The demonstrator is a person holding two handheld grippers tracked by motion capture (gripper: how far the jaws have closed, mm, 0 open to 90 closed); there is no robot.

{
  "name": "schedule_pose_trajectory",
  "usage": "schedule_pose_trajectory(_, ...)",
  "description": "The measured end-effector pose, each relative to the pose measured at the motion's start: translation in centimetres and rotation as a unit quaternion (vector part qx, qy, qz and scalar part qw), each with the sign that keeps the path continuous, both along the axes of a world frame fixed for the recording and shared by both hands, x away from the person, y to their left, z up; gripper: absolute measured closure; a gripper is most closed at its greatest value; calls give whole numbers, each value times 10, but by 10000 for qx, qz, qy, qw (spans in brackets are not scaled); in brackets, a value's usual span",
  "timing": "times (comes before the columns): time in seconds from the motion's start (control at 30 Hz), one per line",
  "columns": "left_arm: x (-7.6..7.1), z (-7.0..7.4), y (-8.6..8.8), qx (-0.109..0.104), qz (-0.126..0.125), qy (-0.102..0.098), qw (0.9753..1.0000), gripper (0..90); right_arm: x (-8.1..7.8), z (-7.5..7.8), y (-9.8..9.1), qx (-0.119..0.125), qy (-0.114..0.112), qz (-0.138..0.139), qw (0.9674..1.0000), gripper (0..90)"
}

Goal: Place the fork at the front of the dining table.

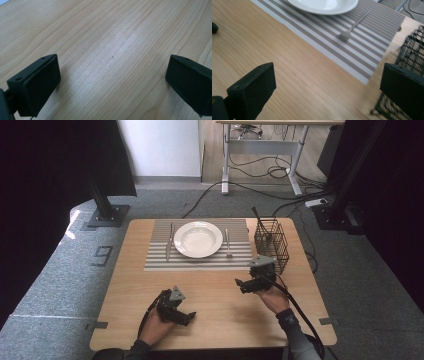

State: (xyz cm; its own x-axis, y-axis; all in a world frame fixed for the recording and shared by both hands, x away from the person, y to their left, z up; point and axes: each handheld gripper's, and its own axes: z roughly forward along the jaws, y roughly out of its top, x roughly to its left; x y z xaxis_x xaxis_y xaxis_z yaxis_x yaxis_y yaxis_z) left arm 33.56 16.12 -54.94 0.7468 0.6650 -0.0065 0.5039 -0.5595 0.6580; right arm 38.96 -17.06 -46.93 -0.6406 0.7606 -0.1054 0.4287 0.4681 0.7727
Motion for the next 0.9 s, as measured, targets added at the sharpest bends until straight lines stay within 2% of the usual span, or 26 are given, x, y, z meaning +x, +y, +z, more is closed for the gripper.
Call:
schedule_pose_trajectory(0.1,0,0,0,-1,2,-4,10000,0,-8,-9,-12,-17,5,-89,10000,0)
schedule_pose_trajectory(0.3,-1,0,0,-2,3,-1,10000,0,-18,-41,-39,190,193,-272,9993,0)
schedule_pose_trajectory(0.53,-1,0,0,-6,11,-1,10000,0,-12,-80,-55,-49,440,-333,9985,0)
schedule_pose_trajectory(0.6,-1,0,0,-3,7,0,10000,0,-10,-85,-55,-72,525,-317,9981,0)
schedule_pose_trajectory(0.63,-1,0,0,-4,7,-1,10000,0,-10,-87,-56,60,551,-295,9980,0)
schedule_pose_trajectory(0.67,-1,0,0,-3,7,0,10000,0,-8,-87,-57,138,718,-244,9970,0)
schedule_pose_trajectory(0.9,-1,0,0,-2,7,-1,10000,0,-8,-88,-57,151,728,-257,9969,0)
